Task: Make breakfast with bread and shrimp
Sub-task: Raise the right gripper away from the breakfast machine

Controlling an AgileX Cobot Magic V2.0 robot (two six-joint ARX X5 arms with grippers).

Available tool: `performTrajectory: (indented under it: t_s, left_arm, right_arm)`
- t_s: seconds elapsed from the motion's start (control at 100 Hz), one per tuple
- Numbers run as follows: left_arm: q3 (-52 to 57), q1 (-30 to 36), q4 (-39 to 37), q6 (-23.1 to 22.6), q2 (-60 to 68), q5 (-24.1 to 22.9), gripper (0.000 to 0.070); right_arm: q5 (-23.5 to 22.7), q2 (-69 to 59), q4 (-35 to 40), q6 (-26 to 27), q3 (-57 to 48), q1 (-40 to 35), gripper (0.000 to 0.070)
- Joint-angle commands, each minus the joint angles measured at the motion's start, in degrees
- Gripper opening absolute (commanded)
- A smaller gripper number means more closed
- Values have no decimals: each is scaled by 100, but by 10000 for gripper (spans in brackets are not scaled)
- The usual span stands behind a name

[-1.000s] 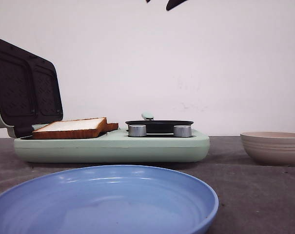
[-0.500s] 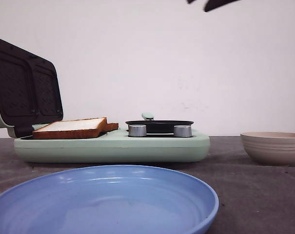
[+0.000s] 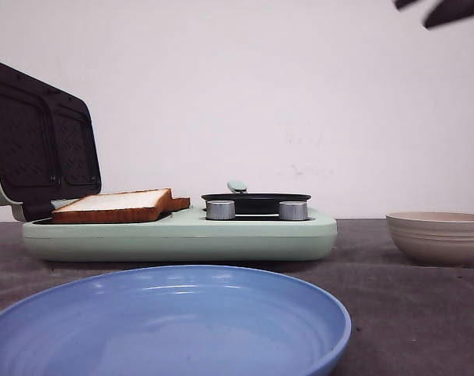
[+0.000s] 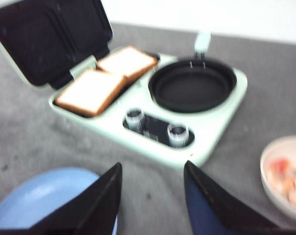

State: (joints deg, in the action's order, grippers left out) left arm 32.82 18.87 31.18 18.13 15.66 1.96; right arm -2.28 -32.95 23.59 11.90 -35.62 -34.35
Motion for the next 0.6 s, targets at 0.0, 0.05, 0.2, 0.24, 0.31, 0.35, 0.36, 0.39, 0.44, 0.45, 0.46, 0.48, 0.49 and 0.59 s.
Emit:
performTrajectory:
  t_s: [0.0, 0.05, 0.2, 0.24, 0.31, 0.35, 0.36, 0.39, 0.44, 0.45, 0.46, 0.48, 0.49, 0.59]
  left_arm:
    - [22, 9, -136, 186, 13, -142, 406]
    - [22, 9, -216, 317, 39, -251, 407]
    - [22, 9, -540, 605, 170, -372, 407]
    - [22, -2, -634, 671, 229, -372, 407]
    - [24, -37, -769, 822, 339, -369, 408]
    - [24, -63, -828, 866, 404, -367, 409]
    - [24, -70, -846, 876, 420, -369, 410]
    - [24, -92, -883, 920, 466, -367, 424]
    - [24, -146, -951, 1047, 544, -367, 442]
    - [24, -162, -968, 1075, 557, -363, 442]
    - [24, -175, -988, 1102, 573, -361, 442]
    - [24, -205, -1021, 1145, 595, -348, 442]
    - [26, -221, -1034, 1161, 605, -345, 442]
    - [94, -415, -1167, 1325, 702, -249, 441]
  right_arm:
    - [52, 155, 57, 192, 83, -39, 237]
    - [107, 306, 153, 232, 140, -39, 237]
    - [195, 597, 411, 227, 170, -39, 237]
    - [227, 640, 450, 225, 170, -39, 237]
    - [234, 695, 529, 225, 170, -39, 237]
    - [234, 697, 568, 225, 170, -39, 237]
    - [234, 697, 573, 225, 170, -39, 237]
    - [234, 697, 603, 225, 170, -39, 237]
    - [234, 697, 656, 225, 170, -39, 237]
    - [234, 697, 662, 225, 170, -39, 237]
    - [234, 697, 667, 225, 170, -39, 237]
    - [232, 697, 684, 225, 170, -39, 237]
    - [232, 697, 693, 225, 170, -39, 237]
    - [234, 697, 702, 212, 170, -39, 237]
